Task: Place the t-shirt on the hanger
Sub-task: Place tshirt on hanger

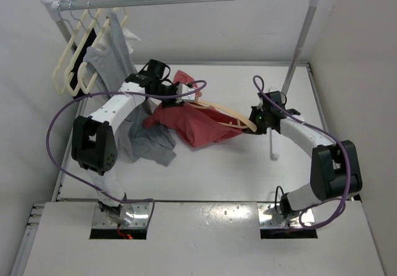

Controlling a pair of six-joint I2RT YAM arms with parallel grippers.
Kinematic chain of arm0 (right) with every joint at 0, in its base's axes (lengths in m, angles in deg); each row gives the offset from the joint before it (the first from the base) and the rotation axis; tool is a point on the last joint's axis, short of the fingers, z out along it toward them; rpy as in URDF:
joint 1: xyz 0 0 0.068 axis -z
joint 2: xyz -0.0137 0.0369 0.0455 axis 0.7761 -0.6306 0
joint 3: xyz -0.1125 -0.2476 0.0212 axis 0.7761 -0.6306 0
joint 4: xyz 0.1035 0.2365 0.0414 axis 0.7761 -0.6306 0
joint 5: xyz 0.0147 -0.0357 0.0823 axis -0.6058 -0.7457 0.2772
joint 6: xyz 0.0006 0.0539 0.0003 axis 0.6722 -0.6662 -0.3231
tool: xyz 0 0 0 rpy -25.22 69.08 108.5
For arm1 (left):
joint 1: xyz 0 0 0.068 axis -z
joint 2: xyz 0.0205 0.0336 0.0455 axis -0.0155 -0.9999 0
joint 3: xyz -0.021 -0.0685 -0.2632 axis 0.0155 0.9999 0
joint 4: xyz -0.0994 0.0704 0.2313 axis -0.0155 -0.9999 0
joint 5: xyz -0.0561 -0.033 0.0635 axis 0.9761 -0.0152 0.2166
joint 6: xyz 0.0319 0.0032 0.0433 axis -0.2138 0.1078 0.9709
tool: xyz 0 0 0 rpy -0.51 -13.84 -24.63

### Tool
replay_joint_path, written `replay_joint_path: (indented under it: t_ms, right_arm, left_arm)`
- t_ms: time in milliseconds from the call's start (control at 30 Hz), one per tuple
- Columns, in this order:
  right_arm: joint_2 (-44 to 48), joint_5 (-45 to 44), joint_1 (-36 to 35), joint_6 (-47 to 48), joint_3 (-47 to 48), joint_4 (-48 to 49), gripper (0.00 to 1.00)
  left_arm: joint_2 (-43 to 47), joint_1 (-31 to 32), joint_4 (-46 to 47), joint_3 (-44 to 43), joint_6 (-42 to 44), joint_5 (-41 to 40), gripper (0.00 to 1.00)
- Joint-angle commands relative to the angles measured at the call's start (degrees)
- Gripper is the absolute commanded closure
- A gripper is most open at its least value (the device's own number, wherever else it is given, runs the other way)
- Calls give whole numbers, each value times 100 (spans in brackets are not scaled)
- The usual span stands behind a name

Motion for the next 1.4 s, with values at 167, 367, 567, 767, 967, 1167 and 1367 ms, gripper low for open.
replay_joint_path:
  t_ms: [167,367,567,767,967,1167,1367]
  right_arm:
    - [46,211,312,343,166,-559,100]
    - [-112,976,549,159,-70,-111,100]
    - [124,888,1031,-254,-422,56,100]
    - [871,467,1436,-633,-678,66,100]
    - [1267,-52,1551,-396,-432,-347,100]
    - [1083,-465,1454,280,130,-927,100]
    - [1083,-879,1349,703,719,-1060,100]
  left_arm:
    - [326,-384,667,106,-478,-804,100]
    - [494,-499,429,378,-311,-270,100]
    - [441,-561,850,589,-574,-823,100]
    - [494,-622,1229,896,-558,-1483,100]
    - [608,-622,1229,1134,-268,-1554,100]
    - [670,-499,1229,1450,365,-1861,100]
    - [723,-227,1167,1556,831,-1976,100]
